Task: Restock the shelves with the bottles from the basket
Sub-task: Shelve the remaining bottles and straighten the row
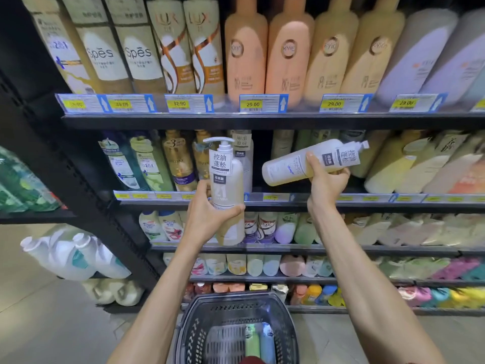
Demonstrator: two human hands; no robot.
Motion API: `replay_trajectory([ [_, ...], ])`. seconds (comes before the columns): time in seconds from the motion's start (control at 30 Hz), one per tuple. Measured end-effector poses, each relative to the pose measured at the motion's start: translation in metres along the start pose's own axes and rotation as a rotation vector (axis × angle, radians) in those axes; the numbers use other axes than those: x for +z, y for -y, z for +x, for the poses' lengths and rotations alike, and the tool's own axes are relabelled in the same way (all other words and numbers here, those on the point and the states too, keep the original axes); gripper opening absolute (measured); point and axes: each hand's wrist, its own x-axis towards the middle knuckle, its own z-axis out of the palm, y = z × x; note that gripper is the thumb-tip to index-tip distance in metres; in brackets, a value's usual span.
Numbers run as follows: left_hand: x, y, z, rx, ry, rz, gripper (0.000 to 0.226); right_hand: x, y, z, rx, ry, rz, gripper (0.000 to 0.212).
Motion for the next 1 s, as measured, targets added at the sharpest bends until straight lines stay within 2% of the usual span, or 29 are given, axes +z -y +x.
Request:
replay_trajectory([
  [0.23, 0.012, -0.004, 0.001, -0.006, -0.024, 0.018, 0.079, 0.007, -0.028, 0.013, -0.007, 0.050, -0.116, 0.065],
  [0.33, 0.012, -0.002, 0.001, -0.011, -0.033, 0.026, 0.082, 0.010, -0.039, 0.015, -0.021, 0.098, -0.176, 0.058],
  [0.57, 0.006, -0.001, 0.007, -0.020, -0.061, 0.072, 0.076, 0.017, -0.051, 0.024, -0.064, 0.295, -0.348, 0.053],
  [0.83, 0.006, 0.002, 0.011, -0.019, -0.062, 0.056, 0.077, 0.027, -0.041, 0.042, -0.043, 0.533, -0.674, 0.064],
  [1.0, 0.007, 0.003, 0.013, -0.007, -0.060, 0.063, 0.082, 0.041, -0.038, 0.043, -0.110, 0.686, -0.820, 0.036],
])
